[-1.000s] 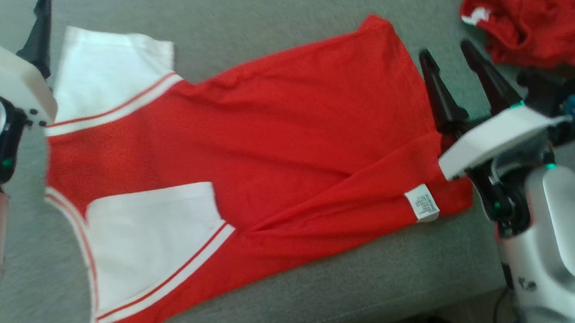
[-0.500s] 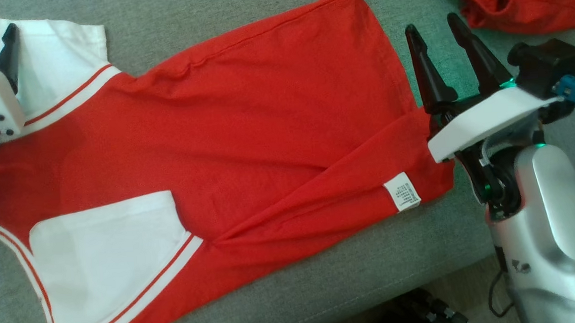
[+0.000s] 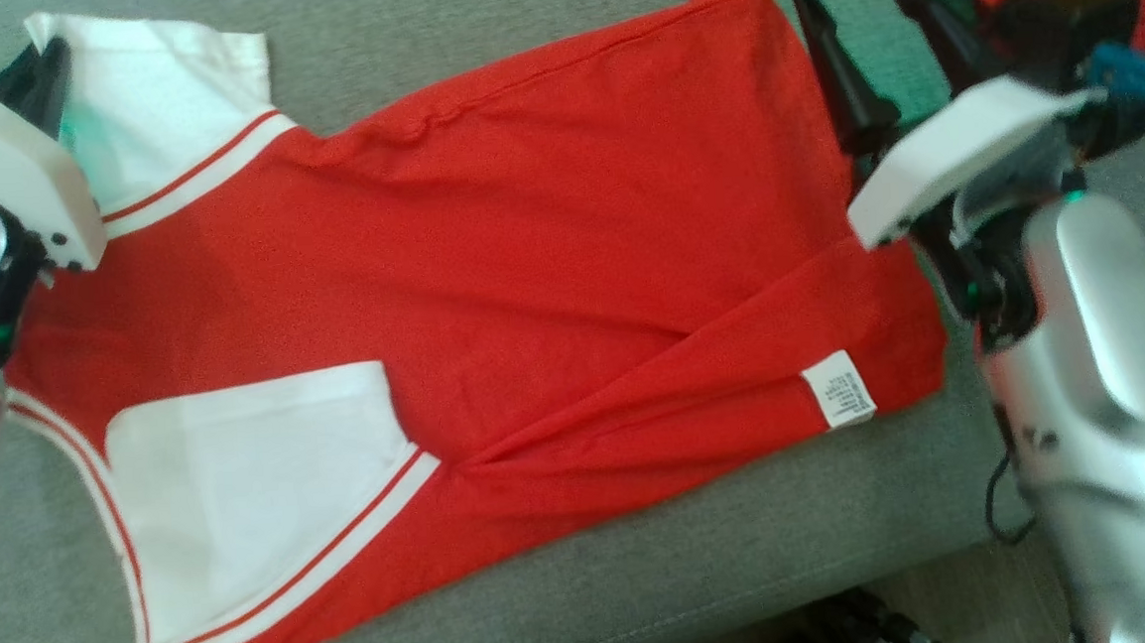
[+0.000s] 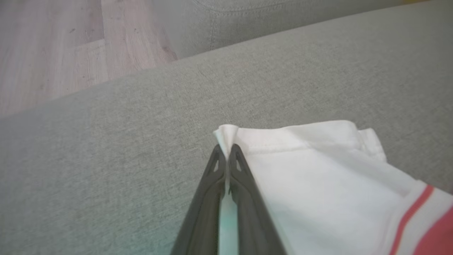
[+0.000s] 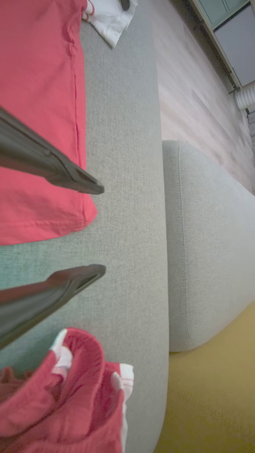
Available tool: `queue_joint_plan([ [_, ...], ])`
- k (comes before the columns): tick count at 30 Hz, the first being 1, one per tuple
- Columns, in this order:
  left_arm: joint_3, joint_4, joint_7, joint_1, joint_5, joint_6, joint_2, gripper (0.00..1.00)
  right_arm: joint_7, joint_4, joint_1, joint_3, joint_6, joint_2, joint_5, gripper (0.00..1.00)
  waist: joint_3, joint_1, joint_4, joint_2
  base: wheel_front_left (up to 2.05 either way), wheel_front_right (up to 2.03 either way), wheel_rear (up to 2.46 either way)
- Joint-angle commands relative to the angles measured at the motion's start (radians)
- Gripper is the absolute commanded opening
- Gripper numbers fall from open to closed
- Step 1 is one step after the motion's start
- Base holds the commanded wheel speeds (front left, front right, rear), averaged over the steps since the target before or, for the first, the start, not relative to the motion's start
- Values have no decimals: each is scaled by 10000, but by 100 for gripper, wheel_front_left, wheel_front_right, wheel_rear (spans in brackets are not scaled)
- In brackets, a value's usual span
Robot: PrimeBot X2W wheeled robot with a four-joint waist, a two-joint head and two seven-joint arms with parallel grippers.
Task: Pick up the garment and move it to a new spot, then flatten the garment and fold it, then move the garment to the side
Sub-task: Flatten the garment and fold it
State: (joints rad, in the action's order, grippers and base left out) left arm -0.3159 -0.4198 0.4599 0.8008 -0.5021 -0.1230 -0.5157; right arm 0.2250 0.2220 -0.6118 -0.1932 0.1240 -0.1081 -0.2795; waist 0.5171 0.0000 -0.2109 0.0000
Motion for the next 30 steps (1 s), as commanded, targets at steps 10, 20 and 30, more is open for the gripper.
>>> queue_joint_plan([
  [10,15,702,-1310,506,56,15,217,0,930,2474,-1869,-721,67,-495,297,100,-385,0,1049,0,0,0,0],
  [20,-543,1262,-1693,285,-238,-42,485,0,1521,4313,-2568,-1104,67,-763,25,32,-625,0,1656,0,0,0,0],
  [30,-467,1409,-2312,84,-367,-12,455,0,335,4904,-2858,-847,67,-734,154,0,-946,0,1686,0,0,0,0],
])
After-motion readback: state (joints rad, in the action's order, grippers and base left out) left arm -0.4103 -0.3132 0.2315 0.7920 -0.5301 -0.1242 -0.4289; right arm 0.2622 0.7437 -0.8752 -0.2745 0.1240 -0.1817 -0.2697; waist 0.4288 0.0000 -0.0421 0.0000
